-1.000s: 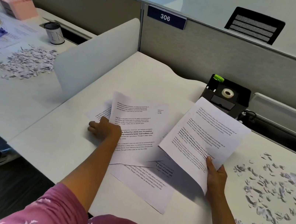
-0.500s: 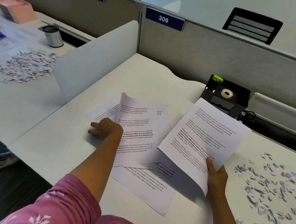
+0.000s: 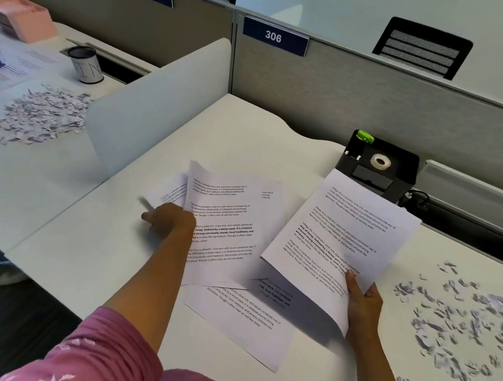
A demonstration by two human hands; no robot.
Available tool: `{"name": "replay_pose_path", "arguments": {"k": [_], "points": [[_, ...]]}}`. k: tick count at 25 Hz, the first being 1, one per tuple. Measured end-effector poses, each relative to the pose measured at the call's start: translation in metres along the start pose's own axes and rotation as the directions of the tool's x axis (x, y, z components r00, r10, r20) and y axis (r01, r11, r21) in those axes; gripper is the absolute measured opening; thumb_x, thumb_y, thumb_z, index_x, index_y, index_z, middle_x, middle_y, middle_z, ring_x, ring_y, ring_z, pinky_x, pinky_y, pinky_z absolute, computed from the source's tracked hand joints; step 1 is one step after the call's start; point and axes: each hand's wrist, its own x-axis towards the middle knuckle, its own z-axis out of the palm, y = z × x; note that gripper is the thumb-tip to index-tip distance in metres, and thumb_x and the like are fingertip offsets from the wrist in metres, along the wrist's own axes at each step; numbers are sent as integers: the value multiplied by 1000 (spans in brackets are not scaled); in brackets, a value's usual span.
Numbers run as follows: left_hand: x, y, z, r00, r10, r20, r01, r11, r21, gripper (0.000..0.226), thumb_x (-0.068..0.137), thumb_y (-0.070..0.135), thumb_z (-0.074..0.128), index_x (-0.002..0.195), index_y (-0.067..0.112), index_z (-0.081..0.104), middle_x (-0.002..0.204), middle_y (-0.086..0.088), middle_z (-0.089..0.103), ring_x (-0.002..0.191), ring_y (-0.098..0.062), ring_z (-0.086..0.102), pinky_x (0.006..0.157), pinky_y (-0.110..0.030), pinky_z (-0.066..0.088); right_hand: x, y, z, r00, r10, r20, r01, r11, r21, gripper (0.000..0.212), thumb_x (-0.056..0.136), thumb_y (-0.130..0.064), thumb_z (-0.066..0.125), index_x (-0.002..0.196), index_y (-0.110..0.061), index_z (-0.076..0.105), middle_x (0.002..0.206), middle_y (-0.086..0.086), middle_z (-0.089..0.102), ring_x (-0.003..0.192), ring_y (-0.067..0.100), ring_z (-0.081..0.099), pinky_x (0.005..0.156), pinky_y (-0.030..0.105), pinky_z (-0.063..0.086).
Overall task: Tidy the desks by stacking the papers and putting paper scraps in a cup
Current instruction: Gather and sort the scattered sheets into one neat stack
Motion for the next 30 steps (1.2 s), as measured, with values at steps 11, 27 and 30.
{"name": "replay_pose_path", "arguments": {"k": [11,27,30], "points": [[-10,18,-60,802,596,-38,-527,676,-516,18,83,17,76,78,11,60,82,-2,63,76,-13,58,65,-19,47,-2,-1,2,1000,-22,18,22,1000,-7,34,94,-20,64,127,-12,62,113,0,71,95,18,69,77,31,56],[-28,57,-70,469,672,573,-45,666,-744,39,90,8,64,128,5,57,118,-15,69,95,-28,71,77,-39,61,1,-23,25,992,-34,118,37,999,-23,24,92,-19,67,116,-15,67,106,2,74,94,23,71,78,35,57],[-41,59,-54,472,629,618,-195,758,-623,34,89,8,67,122,2,58,112,-13,72,93,-30,71,74,-37,61,-9,-26,36,985,-39,166,42,999,-18,14,94,-17,64,107,-18,69,101,2,76,87,19,71,74,30,59]]}}
